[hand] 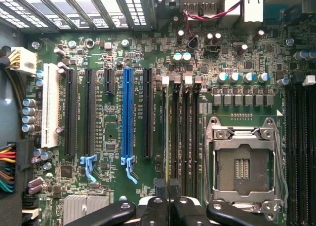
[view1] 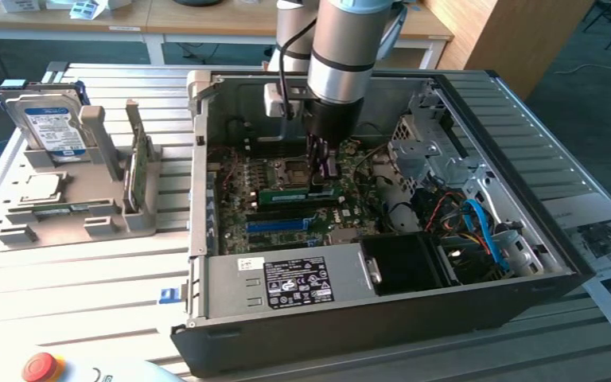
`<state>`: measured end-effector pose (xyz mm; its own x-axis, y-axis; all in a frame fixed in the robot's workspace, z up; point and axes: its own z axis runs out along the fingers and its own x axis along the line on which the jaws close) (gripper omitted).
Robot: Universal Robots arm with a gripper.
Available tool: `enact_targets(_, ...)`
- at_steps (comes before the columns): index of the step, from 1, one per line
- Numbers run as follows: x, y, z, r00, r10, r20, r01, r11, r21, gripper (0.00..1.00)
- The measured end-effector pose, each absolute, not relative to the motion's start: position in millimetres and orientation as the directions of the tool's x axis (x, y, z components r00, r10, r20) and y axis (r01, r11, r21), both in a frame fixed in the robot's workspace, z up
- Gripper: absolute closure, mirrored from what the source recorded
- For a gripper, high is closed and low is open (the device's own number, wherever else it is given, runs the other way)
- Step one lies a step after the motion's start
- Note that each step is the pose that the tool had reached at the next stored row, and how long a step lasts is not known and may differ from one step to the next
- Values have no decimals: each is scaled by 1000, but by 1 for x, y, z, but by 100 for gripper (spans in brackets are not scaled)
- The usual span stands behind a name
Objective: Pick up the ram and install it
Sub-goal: 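Insert the ram into the slot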
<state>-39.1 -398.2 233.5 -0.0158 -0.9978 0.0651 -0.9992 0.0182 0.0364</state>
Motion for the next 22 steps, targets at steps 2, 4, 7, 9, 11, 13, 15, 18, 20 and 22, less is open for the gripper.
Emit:
enact_targets(2, -39, -398, 234, -16, -998, 65, -999, 18, 36, 89)
enact_targets(4, -39, -398, 234, -16, -998, 65, -999, 18, 36, 89)
enact_targets(7, -39, -398, 234, -16, -998, 65, -999, 18, 36, 89)
enact_targets(9, -39, -398, 234, -16, -998, 65, -999, 18, 36, 89)
enact_targets(11, -40, -398, 234, -16, -998, 65, -999, 18, 36, 89)
enact_targets(13, -40, -398, 234, -16, -998, 65, -999, 18, 36, 89)
enact_targets(15, -40, -398, 234, -16, -998, 65, -999, 18, 36, 89)
enact_targets(18, -40, -398, 234, -17, -998, 65, -999, 19, 36, 89)
enact_targets(20, -40, -398, 234, -18, -998, 65, -999, 20, 36, 89)
enact_targets(22, -40, -398, 234, -18, -998, 65, -999, 21, 36, 89)
